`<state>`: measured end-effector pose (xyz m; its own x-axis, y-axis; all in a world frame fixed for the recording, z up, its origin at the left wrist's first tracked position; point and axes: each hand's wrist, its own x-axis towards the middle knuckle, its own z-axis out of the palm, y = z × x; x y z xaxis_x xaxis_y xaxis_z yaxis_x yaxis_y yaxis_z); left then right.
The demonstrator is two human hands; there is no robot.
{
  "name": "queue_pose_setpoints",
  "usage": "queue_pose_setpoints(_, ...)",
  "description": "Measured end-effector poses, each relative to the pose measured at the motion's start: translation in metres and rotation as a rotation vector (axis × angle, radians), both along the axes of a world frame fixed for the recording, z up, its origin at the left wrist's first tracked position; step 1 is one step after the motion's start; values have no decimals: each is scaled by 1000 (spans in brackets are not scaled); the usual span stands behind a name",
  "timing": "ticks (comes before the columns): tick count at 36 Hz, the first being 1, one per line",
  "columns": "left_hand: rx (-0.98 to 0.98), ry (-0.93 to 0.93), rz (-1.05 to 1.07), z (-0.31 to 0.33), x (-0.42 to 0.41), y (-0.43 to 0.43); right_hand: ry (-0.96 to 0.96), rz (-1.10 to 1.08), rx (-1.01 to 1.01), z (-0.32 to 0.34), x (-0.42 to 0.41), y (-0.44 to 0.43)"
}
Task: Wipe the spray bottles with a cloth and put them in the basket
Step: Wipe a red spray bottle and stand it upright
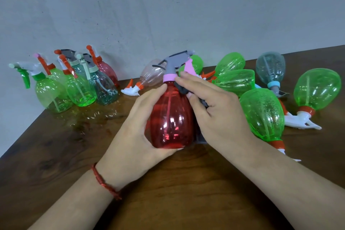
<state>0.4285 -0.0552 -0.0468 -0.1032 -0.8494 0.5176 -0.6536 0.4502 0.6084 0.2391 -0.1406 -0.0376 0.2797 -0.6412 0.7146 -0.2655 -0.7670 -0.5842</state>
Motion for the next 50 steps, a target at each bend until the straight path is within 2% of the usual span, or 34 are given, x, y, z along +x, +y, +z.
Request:
queue_pose_setpoints(7, 77, 47, -77, -1, 1, -1, -31, 10, -19, 0, -1, -4)
queue_pose_setpoints(16, 63, 46, -6, -3, 6, -4, 57, 123, -67, 0, -3, 0)
queue_pose_setpoints(26, 123, 481, 154, 6, 6, -6, 201, 203, -208, 1, 0, 11)
queue_pose_setpoints(31, 145, 568, 132, 6, 7, -9, 215, 224, -227, 0, -2, 11)
queue_pose_setpoints(33, 143, 543, 134, 6, 6, -8, 221, 219, -230, -1, -2, 10)
queue_pose_setpoints(37, 115, 366, 158, 5, 4, -4, 183, 182, -207, -2, -1, 10)
queue_pose_setpoints(44, 50, -56, 74, 1, 4, 1, 68, 102, -53, 0, -4, 2)
queue_pose_setpoints(46, 50, -79, 45, 1, 0, 2, 37, 101, -14, 1, -5, -1)
queue_pose_setpoints(50, 74, 37, 0, 2, -1, 1, -81, 128, 85, 5, -7, -2)
